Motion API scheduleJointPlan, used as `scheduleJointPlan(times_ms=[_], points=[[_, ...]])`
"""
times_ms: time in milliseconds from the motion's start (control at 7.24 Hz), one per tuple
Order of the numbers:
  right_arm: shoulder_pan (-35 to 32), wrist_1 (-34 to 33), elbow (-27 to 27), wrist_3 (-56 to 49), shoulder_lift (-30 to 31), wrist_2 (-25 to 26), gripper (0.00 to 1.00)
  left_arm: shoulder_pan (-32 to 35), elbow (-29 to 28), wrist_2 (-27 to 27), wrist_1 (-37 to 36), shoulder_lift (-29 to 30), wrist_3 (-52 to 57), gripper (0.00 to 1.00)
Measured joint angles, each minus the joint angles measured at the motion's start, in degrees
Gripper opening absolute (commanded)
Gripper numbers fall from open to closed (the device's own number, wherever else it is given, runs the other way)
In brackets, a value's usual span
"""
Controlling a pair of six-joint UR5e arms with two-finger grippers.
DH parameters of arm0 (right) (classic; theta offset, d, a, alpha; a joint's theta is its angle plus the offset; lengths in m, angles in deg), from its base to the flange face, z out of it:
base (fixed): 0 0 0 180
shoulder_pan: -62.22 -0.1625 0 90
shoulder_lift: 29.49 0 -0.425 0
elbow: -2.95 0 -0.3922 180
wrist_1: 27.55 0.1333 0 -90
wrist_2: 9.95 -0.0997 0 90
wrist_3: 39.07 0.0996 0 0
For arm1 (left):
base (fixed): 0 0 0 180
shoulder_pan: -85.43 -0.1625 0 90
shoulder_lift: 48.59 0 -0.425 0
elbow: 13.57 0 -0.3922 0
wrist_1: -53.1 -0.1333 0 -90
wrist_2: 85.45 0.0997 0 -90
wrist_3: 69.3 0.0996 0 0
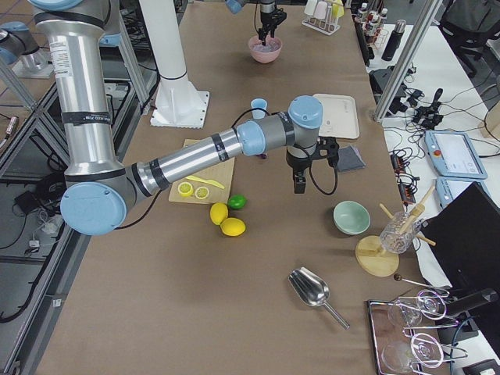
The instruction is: Put ice and cherries in cup
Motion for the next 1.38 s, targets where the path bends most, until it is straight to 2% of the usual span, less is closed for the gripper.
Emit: scheduleJointPlan(times_ms=[138,414,1381], points=[[0.0,0.0,0.0,1.0,-0.1,0.2,1.00,-0.3,-2.1,-0.1,2.1,0.4,0.2,0.74],[0.0,0.0,0.1,1.5,-0.1,0.4,1.00,-0.5,-6.9,-0.2,7.0,0.9,0.4,0.74],[-0.4,0.0,0.3,1.5,0.0,0.6,1.00,-0.5,-7.1,-2.6,8.3,1.1,-0.4,0.67]])
